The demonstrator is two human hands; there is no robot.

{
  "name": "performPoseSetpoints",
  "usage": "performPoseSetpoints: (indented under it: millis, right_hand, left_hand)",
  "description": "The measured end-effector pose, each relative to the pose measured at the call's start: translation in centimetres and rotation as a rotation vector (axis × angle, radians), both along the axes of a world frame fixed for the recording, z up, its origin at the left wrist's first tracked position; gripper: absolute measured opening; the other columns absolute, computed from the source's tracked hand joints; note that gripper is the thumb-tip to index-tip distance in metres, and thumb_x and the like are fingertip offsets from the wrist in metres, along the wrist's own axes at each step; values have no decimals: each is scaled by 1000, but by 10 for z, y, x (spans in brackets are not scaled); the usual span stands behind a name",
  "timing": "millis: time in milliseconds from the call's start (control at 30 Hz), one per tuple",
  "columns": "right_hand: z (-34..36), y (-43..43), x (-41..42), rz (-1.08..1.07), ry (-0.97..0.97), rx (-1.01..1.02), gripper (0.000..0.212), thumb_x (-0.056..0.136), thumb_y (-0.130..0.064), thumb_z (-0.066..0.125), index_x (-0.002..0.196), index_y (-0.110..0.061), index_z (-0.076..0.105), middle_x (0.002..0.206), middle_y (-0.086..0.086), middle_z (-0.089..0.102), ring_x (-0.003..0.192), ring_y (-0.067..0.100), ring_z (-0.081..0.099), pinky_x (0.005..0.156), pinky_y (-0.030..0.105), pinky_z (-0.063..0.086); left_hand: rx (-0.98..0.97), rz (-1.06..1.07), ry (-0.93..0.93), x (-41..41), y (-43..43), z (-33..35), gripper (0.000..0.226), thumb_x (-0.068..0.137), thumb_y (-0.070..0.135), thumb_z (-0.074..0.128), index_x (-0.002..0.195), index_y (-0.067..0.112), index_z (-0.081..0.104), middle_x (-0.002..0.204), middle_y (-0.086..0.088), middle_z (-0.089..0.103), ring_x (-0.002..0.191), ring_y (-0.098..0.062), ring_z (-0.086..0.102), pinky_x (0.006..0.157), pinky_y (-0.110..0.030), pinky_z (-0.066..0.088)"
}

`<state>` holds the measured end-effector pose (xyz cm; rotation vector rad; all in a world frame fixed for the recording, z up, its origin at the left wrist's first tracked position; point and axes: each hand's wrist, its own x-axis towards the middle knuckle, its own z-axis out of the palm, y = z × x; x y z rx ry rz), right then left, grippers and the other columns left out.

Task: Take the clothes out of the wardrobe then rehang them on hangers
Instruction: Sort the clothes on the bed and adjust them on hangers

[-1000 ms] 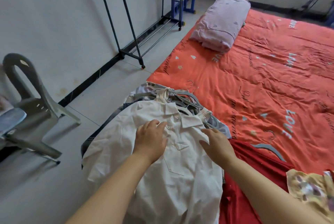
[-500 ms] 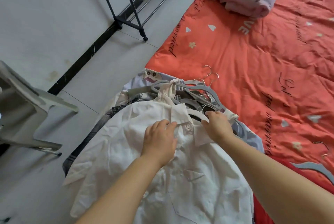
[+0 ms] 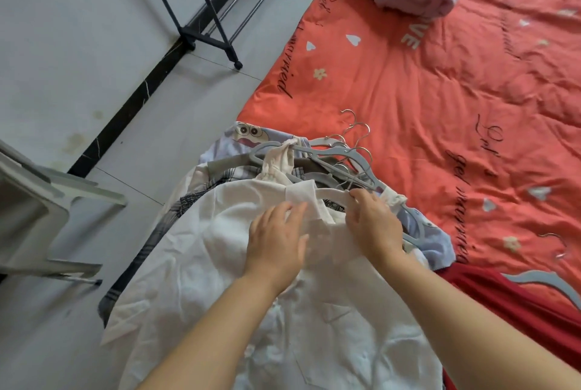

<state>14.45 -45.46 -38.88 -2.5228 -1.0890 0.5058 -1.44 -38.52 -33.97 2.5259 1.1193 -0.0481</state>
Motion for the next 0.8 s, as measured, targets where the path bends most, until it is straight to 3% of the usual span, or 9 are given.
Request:
performPoseSetpoints:
  millis: [67,200,300,400,600,700,800]
  right_hand:
    - [19,-14,-11,29,-34,139,28,86,-16,53,113,-16,60,104,7,64,87,34,62,65,37,46]
    - [64,-43,-36,80,-186,405,26,74,-25,45,97,-21,59,74,5,67,50,31,59,44,27,45]
    - [101,-68,-59,65,-244,524,23,75,-25,47,97,-27,52,70,2,65,51,28,60,45,24,45]
    - [136,-100,-83,63,-259,597,21,75,-26,49,97,-28,51,71,-1,64,56,27,61,49,26,47]
    - [194,-189,-137,-24,-412,628,25,75,-28,52,100,-29,52,81,-3,69,63,21,63,52,27,44]
    - [212,-247,-167,-114,-482,634,24,76,-30,52,100,-29,52,80,-3,67,61,22,64,49,29,48]
    - [224,-309,-193,-205,-508,630,27,78,-30,52,105,-30,52,84,-2,69,65,22,67,50,31,52]
  left_hand:
    - [60,1,-60,0,-1,14,50,73,31,56,119,12,60,111,-11,62,96,-32,62,80,-43,50]
    - [119,-48,-143,-5,-13,53,54,72,30,59,123,12,58,116,-14,61,105,-35,60,82,-47,49]
    - [156,-117,-170,-16,-29,82,52,77,33,53,125,13,58,118,-14,60,109,-35,58,87,-47,47]
    - [255,-227,-220,-32,-50,108,51,79,39,41,120,15,60,107,-7,64,101,-27,59,82,-46,50]
    - [348,-416,-485,-75,-113,145,43,80,39,42,119,23,48,93,-1,64,92,-16,45,82,-51,48]
    - [316,-543,-595,-91,-158,163,39,80,37,45,117,25,49,88,-1,65,81,-22,58,71,-40,51]
    - [281,-674,-702,-99,-209,181,33,79,31,53,108,20,65,76,-3,65,62,-27,63,56,-33,51]
